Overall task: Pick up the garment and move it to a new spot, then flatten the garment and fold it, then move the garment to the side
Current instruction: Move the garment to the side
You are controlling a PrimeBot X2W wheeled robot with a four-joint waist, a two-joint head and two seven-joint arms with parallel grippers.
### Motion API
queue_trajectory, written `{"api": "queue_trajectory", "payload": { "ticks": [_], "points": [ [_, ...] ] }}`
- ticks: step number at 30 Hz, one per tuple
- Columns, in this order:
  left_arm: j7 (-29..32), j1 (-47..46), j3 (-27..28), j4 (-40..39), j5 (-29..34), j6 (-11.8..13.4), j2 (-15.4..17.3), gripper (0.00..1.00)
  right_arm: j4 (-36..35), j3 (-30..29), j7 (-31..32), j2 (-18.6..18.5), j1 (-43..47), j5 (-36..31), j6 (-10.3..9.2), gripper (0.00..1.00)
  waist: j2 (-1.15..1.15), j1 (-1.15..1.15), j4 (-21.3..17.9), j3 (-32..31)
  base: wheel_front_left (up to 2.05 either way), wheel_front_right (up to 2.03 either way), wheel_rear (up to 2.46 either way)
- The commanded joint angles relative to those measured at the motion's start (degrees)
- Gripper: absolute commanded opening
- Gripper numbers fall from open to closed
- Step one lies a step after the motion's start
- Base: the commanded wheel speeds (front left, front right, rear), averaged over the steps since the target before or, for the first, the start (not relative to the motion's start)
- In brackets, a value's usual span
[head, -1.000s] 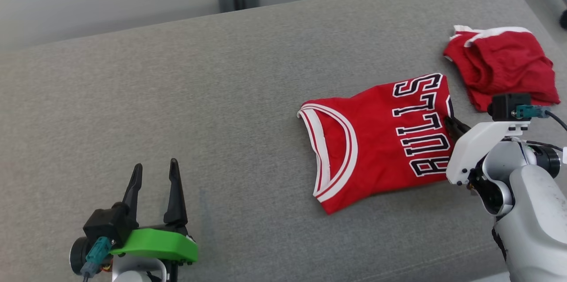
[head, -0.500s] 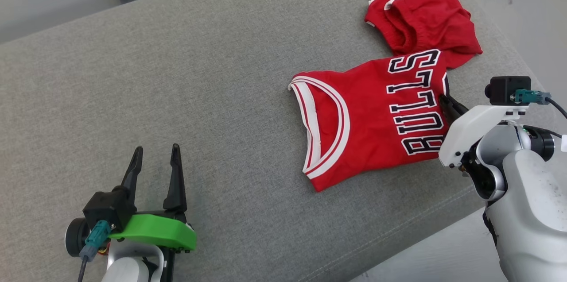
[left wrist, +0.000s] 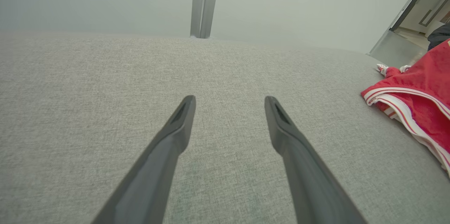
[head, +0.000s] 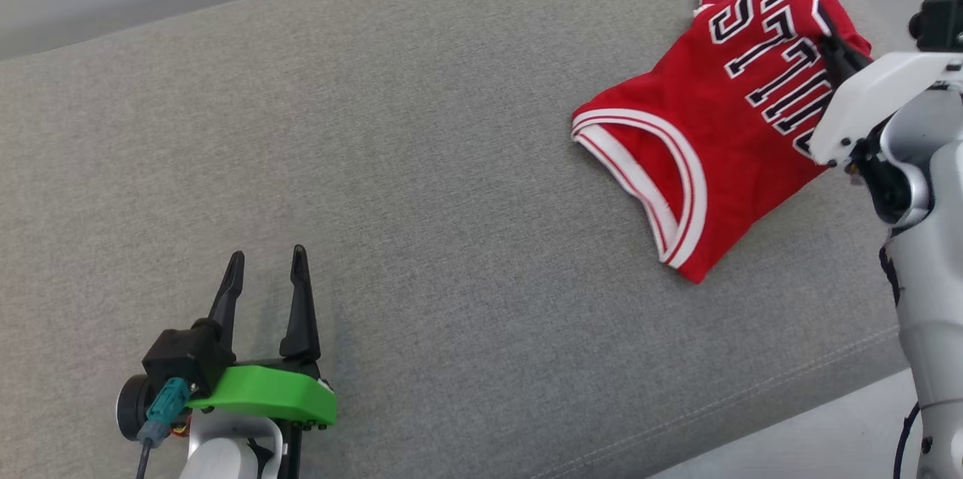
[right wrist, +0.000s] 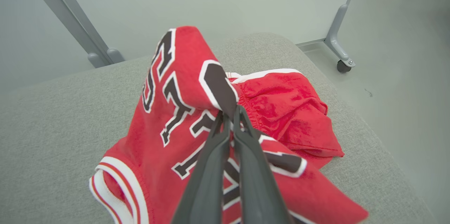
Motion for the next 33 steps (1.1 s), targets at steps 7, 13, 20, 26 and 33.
{"api": "queue_trajectory", "payload": {
  "ticks": [7,13,20,26,33],
  "points": [
    [-0.77,-0.67,-0.1,0.73,-0.44,-0.08,-0.22,1.0,4.57,-4.69,0.9,-2.14,-7.7,-2.23,-0.1,0.0,0.0,0.0,3.62,-0.23,0.0,0.0,0.0],
    [-0.89,-0.78,-0.35,0.72,-0.46,-0.07,-0.13,1.0,6.64,-9.3,0.51,-4.57,-11.01,-4.91,-0.1,0.0,0.0,0.0,4.58,0.53,0.0,0.0,0.0],
    [-0.8,-1.29,-0.93,0.82,-0.18,-0.18,0.2,1.0,10.0,-17.69,-0.64,-6.63,-11.08,-8.97,-0.09,0.0,0.0,0.0,5.87,1.73,0.0,0.0,0.0],
    [-0.38,-1.54,-1.41,0.58,0.35,-0.04,0.81,1.0,13.52,-26.05,-4.28,-6.95,-10.06,-14.96,-0.1,1.0,0.0,0.0,7.21,2.99,0.0,0.0,0.0],
    [-0.1,-0.57,-1.74,0.11,0.37,0.37,1.43,1.0,16.58,-32.88,-10.64,-4.71,-10.36,-22.26,-0.09,1.0,0.0,0.0,7.84,3.16,0.0,0.0,0.0]
  ]
}}
